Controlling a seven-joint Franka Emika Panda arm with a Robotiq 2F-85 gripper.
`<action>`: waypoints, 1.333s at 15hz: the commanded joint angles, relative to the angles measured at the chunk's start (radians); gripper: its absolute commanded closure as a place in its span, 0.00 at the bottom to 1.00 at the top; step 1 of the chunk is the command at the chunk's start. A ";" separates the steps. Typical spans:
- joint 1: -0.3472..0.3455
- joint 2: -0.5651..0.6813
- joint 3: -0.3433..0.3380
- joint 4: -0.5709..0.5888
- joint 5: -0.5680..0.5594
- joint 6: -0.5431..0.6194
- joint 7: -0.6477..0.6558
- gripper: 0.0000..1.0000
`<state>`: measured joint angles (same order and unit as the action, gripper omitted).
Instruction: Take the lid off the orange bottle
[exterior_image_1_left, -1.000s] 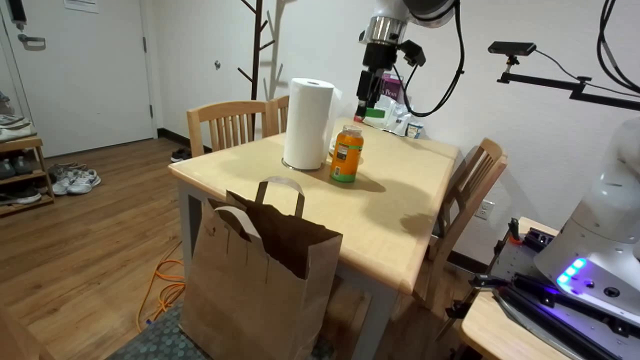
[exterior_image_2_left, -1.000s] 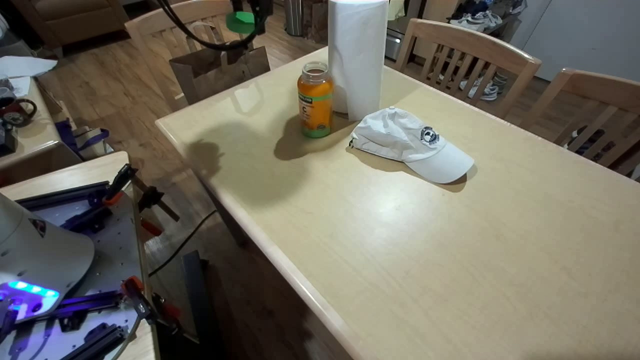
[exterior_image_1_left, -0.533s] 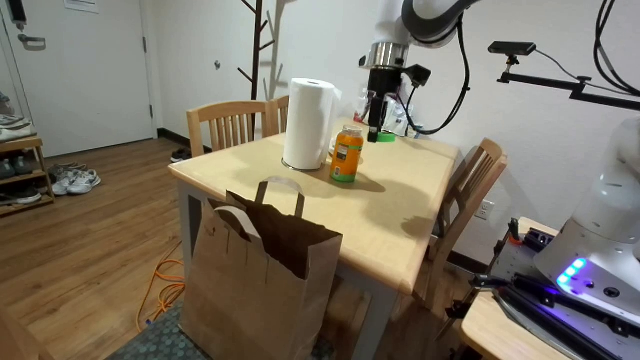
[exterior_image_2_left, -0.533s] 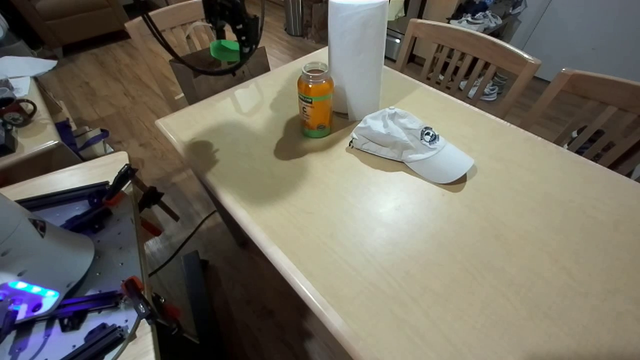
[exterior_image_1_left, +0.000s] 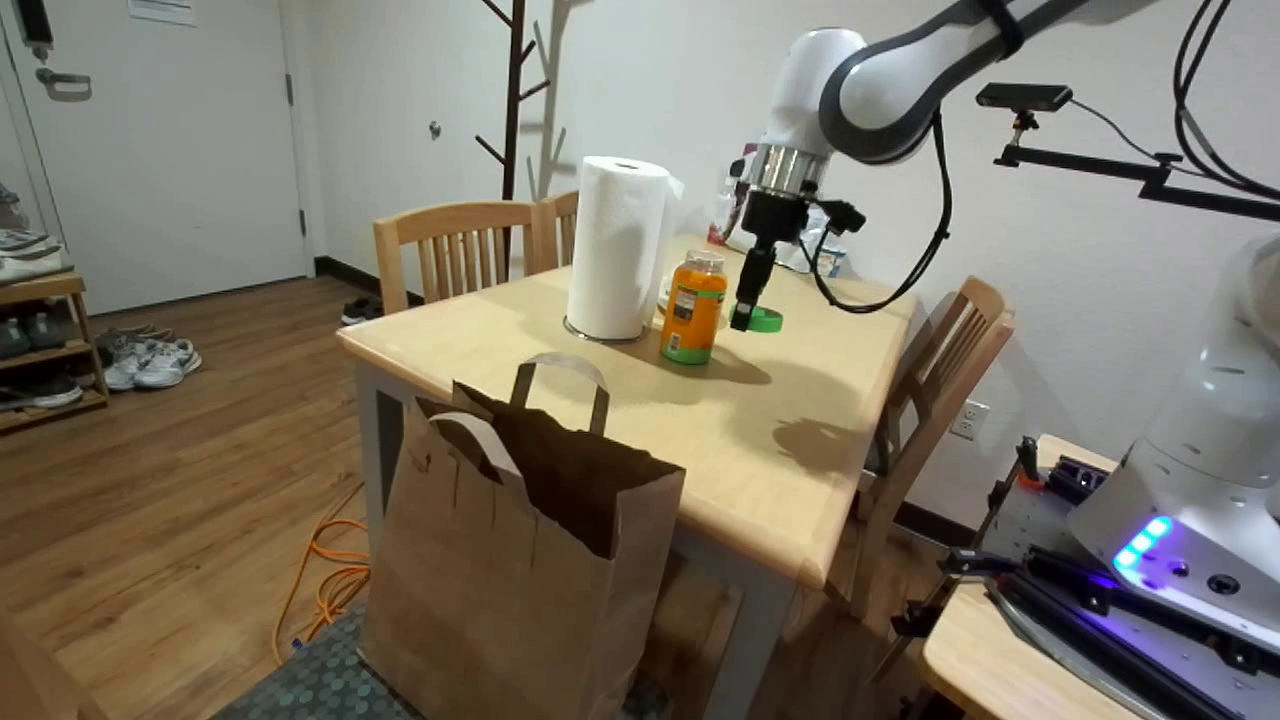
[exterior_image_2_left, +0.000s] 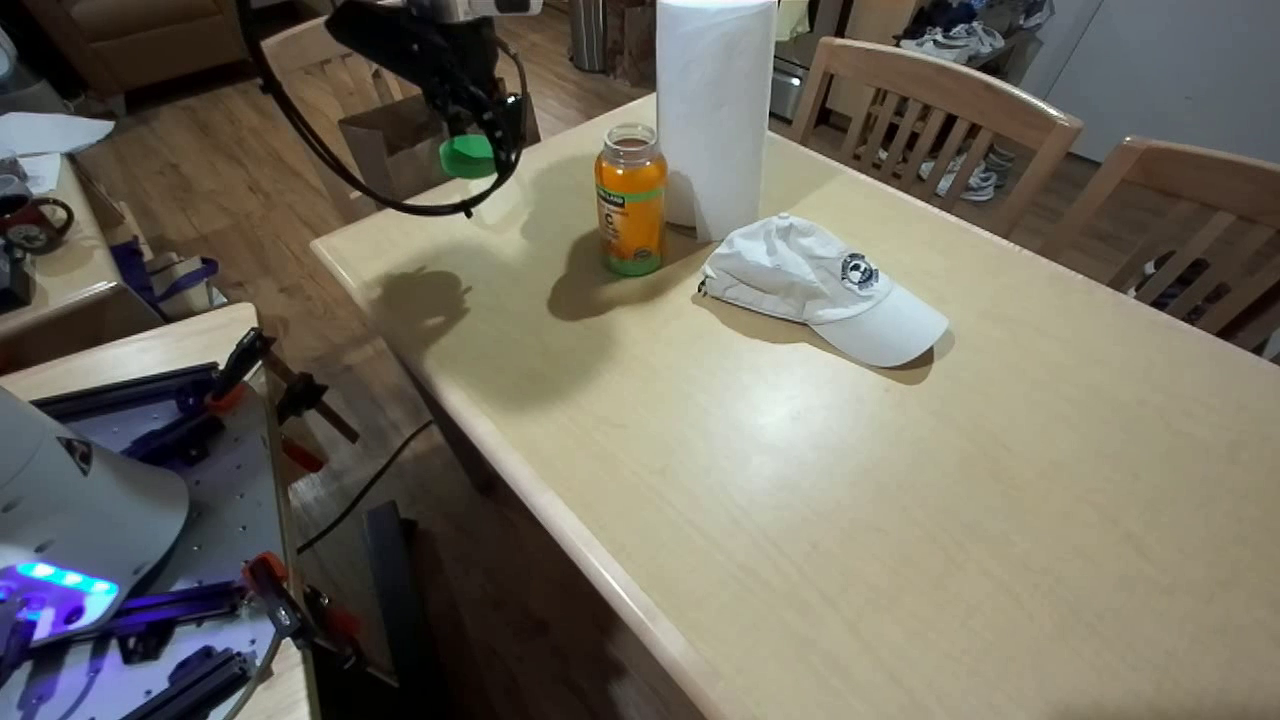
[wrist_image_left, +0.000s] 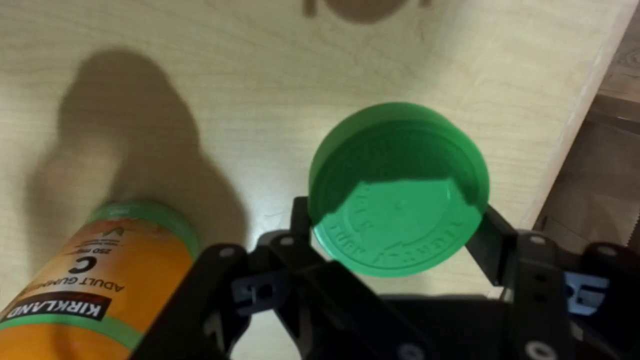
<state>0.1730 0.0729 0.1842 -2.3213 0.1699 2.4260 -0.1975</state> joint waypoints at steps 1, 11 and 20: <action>-0.002 -0.014 0.023 -0.069 0.089 0.115 -0.127 0.50; -0.019 -0.138 -0.042 -0.108 0.097 0.070 -0.131 0.25; 0.032 0.064 0.005 0.042 0.414 0.178 -0.624 0.50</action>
<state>0.2162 0.0311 0.1575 -2.3731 0.5145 2.5966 -0.6615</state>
